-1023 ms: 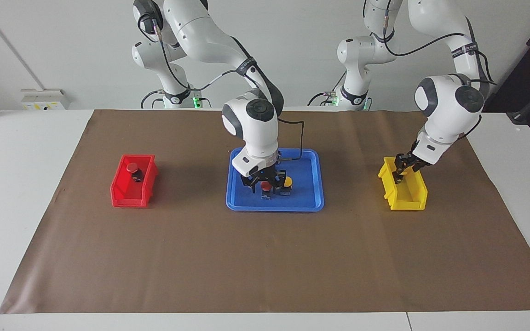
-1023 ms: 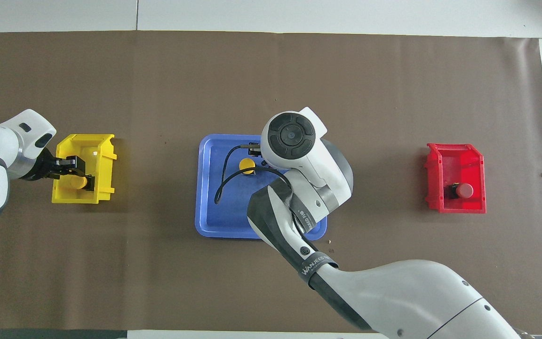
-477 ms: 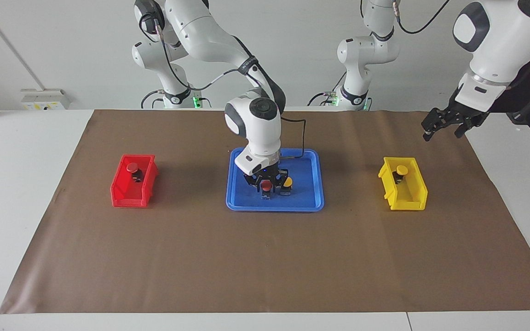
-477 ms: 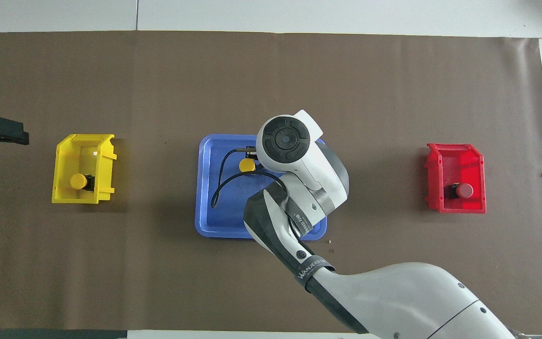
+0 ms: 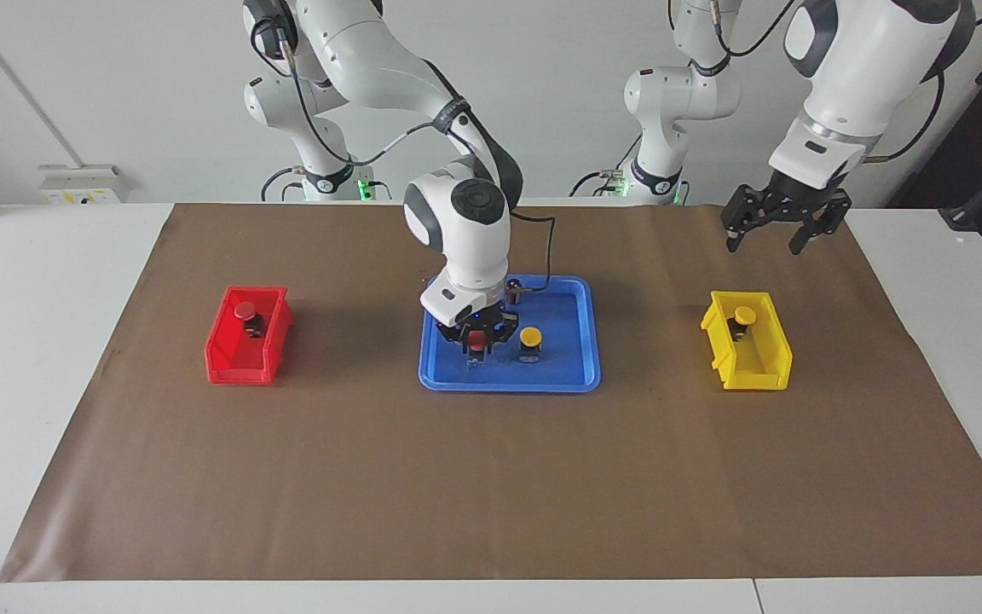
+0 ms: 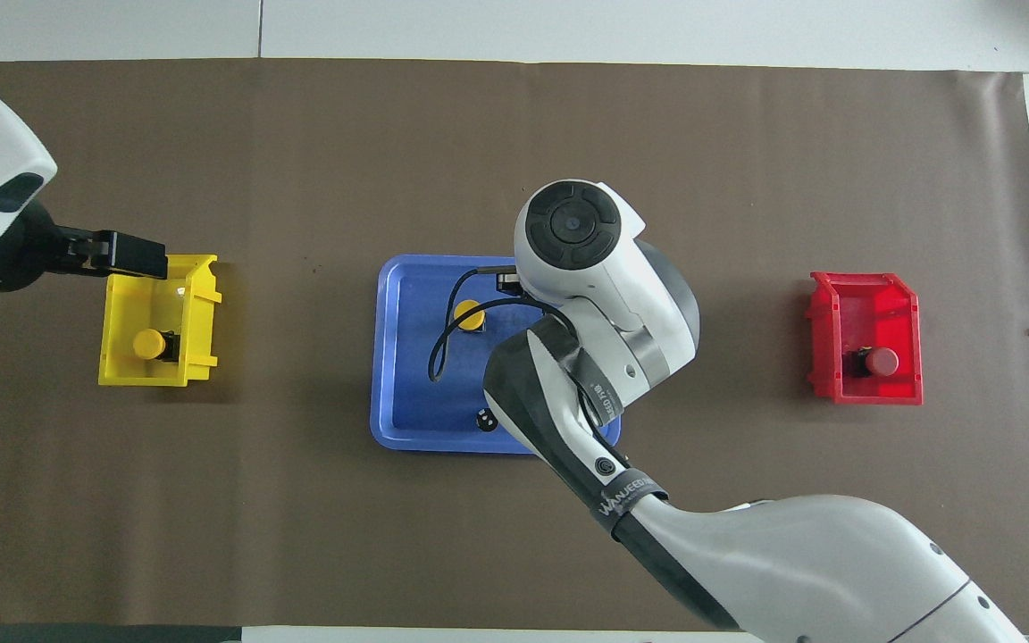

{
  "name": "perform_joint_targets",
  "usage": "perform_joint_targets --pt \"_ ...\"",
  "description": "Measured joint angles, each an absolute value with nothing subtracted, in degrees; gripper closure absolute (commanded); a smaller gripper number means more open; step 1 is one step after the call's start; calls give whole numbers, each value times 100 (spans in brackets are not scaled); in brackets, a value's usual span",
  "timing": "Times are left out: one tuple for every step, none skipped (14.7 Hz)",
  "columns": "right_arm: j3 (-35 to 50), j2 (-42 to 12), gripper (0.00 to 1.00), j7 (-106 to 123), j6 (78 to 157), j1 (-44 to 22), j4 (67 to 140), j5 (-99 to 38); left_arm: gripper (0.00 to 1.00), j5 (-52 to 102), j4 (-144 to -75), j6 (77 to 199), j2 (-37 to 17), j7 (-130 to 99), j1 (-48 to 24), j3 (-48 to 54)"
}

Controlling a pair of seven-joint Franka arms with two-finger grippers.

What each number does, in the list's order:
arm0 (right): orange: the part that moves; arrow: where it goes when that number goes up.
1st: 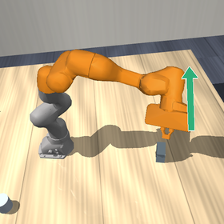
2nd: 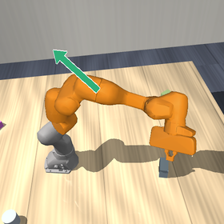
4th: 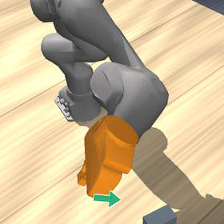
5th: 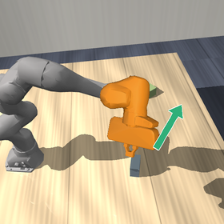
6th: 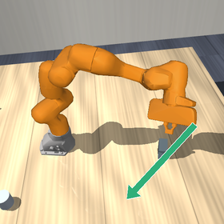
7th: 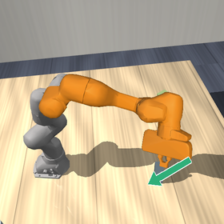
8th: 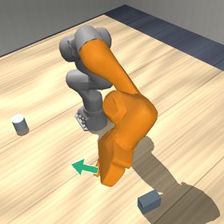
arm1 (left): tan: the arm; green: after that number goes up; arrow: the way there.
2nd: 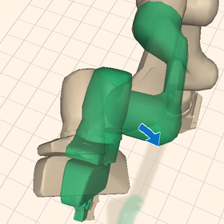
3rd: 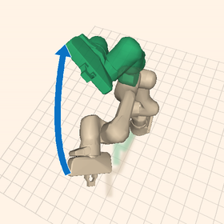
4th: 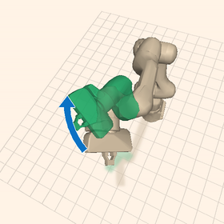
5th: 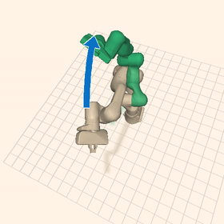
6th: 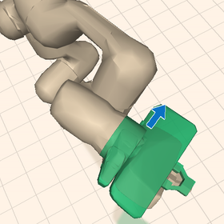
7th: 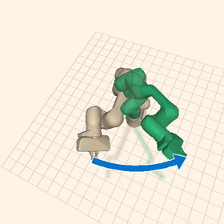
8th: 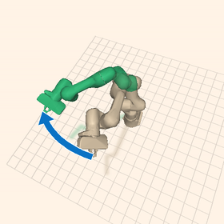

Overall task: Sort red and yellow buttons by color
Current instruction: 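Carry the red button to the red bin while the left gripper reaches the yellow button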

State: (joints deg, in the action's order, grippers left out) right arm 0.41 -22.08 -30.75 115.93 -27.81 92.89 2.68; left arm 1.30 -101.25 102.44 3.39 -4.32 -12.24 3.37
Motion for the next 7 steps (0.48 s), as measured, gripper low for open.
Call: perform_joint_targets --pt "31 -1969 81 -2689 11299 -2474 9236 268 0 131 -10250 10523 225 -732 -1491 344" --pt "24 -1683 81 -2201 10921 -2111 9227 268 0 130 -10331 10793 49 -1172 -1786 348" --pt "20 -1368 81 -1648 10519 -1706 9270 263 0 78 -10373 11045 -184 -1621 -2094 356" --pt "17 -1056 80 -1147 10266 -1310 9416 259 0 -41 -10392 11253 -442 -2034 -2388 362" --pt "15 -724 80 -689 10175 -911 9706 257 0 -174 -10393 11456 -730 -2511 -2677 363" --pt "13 -444 80 -333 10186 -577 10049 257 0 -266 -10384 11652 -986 -2929 -2900 366" --pt "12 -202 80 -26 10300 -271 10446 256 0 -331 -10367 11839 -1219 -3279 -3086 367"
